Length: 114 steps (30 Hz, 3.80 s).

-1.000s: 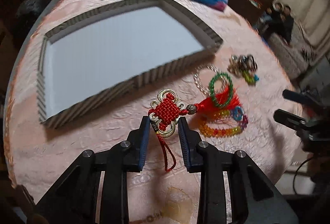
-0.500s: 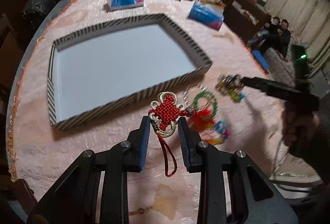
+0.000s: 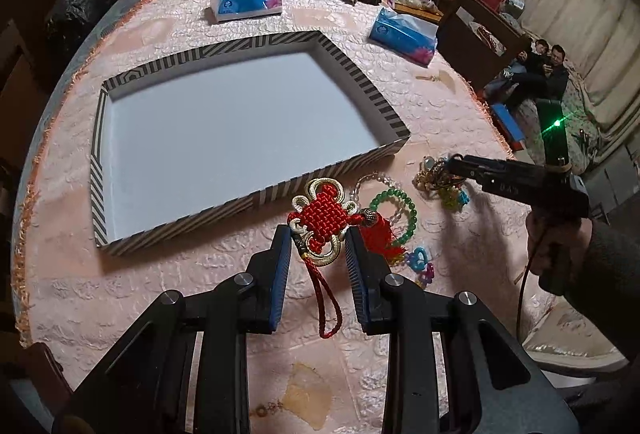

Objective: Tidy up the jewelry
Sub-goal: 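Grasp the black hair tie with the right gripper while the left gripper holds the knot, then carry the red tassel and black hair tie over the white tray with both grippers, then lower and open both grippers, releasing the tassel and hair tie in the tray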

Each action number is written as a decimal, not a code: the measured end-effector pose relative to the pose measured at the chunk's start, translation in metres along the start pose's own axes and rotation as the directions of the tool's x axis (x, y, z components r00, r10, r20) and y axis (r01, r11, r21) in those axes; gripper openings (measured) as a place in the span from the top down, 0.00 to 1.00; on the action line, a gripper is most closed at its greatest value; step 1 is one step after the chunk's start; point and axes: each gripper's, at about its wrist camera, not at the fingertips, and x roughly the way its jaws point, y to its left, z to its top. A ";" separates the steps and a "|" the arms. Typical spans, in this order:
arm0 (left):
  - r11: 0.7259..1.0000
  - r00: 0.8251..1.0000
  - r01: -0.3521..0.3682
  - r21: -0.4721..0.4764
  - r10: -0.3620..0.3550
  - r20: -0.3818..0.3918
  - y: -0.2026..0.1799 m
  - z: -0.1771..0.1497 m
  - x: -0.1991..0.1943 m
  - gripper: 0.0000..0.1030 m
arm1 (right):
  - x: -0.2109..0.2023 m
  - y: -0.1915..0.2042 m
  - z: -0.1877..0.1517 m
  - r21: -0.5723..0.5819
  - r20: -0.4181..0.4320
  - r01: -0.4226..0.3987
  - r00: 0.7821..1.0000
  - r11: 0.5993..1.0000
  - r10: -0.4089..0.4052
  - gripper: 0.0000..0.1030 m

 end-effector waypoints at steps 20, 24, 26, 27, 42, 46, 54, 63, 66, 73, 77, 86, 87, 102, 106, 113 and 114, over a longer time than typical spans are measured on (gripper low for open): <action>1.000 1.000 0.017 0.017 -0.017 -0.006 -0.009 0.005 0.006 0.74 | -0.061 -0.010 -0.013 0.100 0.095 -0.048 0.995 0.994 0.038 0.97; 0.999 1.000 0.028 0.028 -0.028 -0.003 -0.012 0.005 0.005 0.74 | -0.082 -0.006 -0.013 0.112 0.134 -0.052 0.990 0.992 0.037 0.97; 0.999 0.999 0.035 0.036 -0.035 0.001 -0.014 0.005 0.003 0.74 | -0.090 -0.003 -0.012 0.112 0.148 -0.057 0.988 0.992 0.040 0.97; 0.998 0.999 0.037 0.041 -0.038 0.004 -0.015 0.006 0.002 0.74 | -0.094 0.000 -0.011 0.105 0.153 -0.051 0.988 0.993 0.034 0.97; 0.993 0.995 0.076 0.086 -0.082 0.060 -0.020 0.021 -0.023 0.74 | -0.113 0.027 -0.008 0.071 0.131 0.059 0.989 0.996 -0.068 0.97; 0.993 0.993 0.084 0.088 -0.091 0.076 -0.020 0.024 -0.033 0.74 | -0.115 0.034 -0.010 0.064 0.130 0.070 0.988 0.995 -0.078 0.97; 0.994 0.993 0.073 0.083 -0.081 0.090 -0.022 0.029 -0.044 0.74 | -0.120 0.044 -0.010 0.059 0.142 0.077 0.986 0.995 -0.084 0.97; 0.996 0.991 0.060 0.065 -0.067 0.115 -0.021 0.031 -0.053 0.74 | -0.131 0.056 0.000 0.025 0.156 0.091 0.983 0.996 -0.094 0.97; 0.996 0.990 0.059 0.060 -0.066 0.121 -0.021 0.032 -0.054 0.74 | -0.136 0.063 0.003 0.008 0.168 0.088 0.982 0.996 -0.089 0.97; 0.997 0.988 0.058 0.053 -0.065 0.142 -0.016 0.034 -0.058 0.74 | -0.139 0.076 0.015 -0.017 0.186 0.084 0.979 0.996 -0.079 0.97; 0.998 0.986 0.049 0.036 -0.054 0.156 -0.009 0.040 -0.059 0.74 | -0.138 0.083 0.025 -0.029 0.193 0.072 0.979 0.997 -0.065 0.97; 1.000 0.978 0.013 -0.024 -0.008 0.210 0.021 0.061 -0.058 0.74 | -0.118 0.102 0.050 -0.067 0.188 0.032 0.982 0.997 -0.019 0.97; 1.000 0.977 0.004 -0.030 0.003 0.214 0.024 0.065 -0.057 0.74 | -0.114 0.105 0.054 -0.070 0.186 0.020 0.983 0.997 -0.007 0.97; 0.982 0.979 -0.104 -0.160 0.130 0.157 0.082 0.076 0.009 0.74 | -0.044 0.150 0.096 -0.141 0.098 -0.070 0.992 0.988 0.084 0.97; 0.973 0.978 -0.132 -0.187 0.159 0.133 0.093 0.070 0.020 0.74 | -0.022 0.164 0.098 -0.174 0.054 -0.101 0.992 0.980 0.111 0.97; 0.955 0.974 -0.193 -0.224 0.215 0.077 0.110 0.060 0.041 0.74 | 0.017 0.168 0.101 -0.152 -0.025 -0.200 0.980 0.968 0.199 0.97; 0.953 0.974 -0.199 -0.228 0.218 0.064 0.112 0.059 0.045 0.74 | 0.025 0.166 0.100 -0.142 -0.039 -0.202 0.979 0.969 0.198 0.97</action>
